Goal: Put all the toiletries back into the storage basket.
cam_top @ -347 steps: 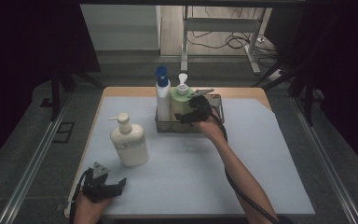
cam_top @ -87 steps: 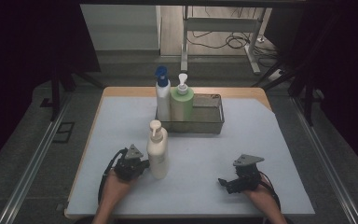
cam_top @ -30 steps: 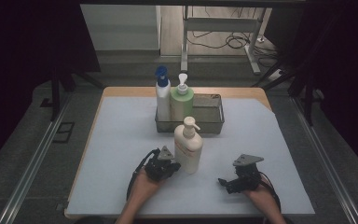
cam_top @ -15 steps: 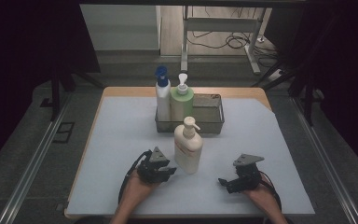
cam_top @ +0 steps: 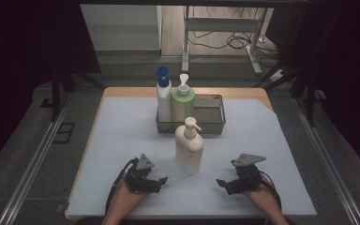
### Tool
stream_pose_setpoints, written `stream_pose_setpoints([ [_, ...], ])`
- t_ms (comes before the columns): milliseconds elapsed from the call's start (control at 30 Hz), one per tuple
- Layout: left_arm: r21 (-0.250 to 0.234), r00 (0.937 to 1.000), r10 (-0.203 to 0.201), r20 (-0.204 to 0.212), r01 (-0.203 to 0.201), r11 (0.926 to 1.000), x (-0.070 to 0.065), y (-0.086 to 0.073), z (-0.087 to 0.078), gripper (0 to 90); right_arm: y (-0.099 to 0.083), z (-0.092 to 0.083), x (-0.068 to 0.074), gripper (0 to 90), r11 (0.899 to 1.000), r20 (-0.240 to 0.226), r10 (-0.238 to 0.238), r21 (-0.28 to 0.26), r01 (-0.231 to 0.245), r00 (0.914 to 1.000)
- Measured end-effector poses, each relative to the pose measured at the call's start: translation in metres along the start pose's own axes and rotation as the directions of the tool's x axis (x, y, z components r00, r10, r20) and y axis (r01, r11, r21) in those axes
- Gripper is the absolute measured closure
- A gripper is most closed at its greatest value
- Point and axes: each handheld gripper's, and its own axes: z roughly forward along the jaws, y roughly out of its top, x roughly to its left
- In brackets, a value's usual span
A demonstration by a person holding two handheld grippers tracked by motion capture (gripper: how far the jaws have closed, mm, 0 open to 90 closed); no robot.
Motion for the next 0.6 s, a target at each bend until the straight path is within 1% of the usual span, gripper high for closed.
stream_pose_setpoints([
  [100, 0.013, 0.9998, -0.005, -0.022, 0.005, 0.9999, 0.001, -0.008, -0.003, 13.7, 0.005, -0.002, 0.003, 2.2, 1.0, -0.016, -0.011, -0.005, 0.011, 0.9998],
  [133, 0.016, 0.9997, -0.008, -0.025, 0.009, 0.9998, 0.001, -0.01, -0.004, 13.4, 0.007, -0.002, 0.004, 1.8, 1.0, -0.012, -0.015, -0.012, 0.015, 0.9998],
  [267, 0.023, 0.9988, -0.018, -0.046, 0.019, 0.9995, 0.002, -0.019, -0.007, 12.7, 0.014, -0.005, 0.006, 0.4, 0.999, -0.032, -0.015, -0.034, 0.014, 0.9994],
  [367, 0.014, 0.9981, -0.024, -0.057, 0.025, 0.9996, 0.003, -0.021, -0.008, 12.5, 0.02, -0.005, 0.008, 0.0, 0.999, -0.034, -0.024, -0.042, 0.023, 0.9991],
  [433, 0.02, 0.9972, -0.008, -0.075, 0.009, 0.9998, 0.002, -0.022, -0.008, 12.3, 0.024, -0.004, 0.01, 0.0, 0.999, -0.039, -0.028, -0.043, 0.026, 0.9988],
  [500, 0.018, 0.9956, 0.017, -0.093, -0.015, 0.9997, 0.0, -0.024, -0.007, 12.1, 0.028, -0.003, 0.012, 0.0, 0.998, -0.045, -0.034, -0.049, 0.032, 0.9984],
  [567, 0.011, 0.9956, 0.008, -0.093, -0.007, 0.9999, 0.0, -0.024, -0.007, 12.0, 0.032, -0.003, 0.013, 0.0, 0.998, -0.05, -0.03, -0.055, 0.027, 0.9983],
  [600, 0.014, 0.9955, 0.012, -0.094, -0.011, 0.9998, 0.0, -0.025, -0.007, 12.0, 0.034, -0.002, 0.014, 0.0, 0.998, -0.05, -0.029, -0.061, 0.026, 0.9983],
])
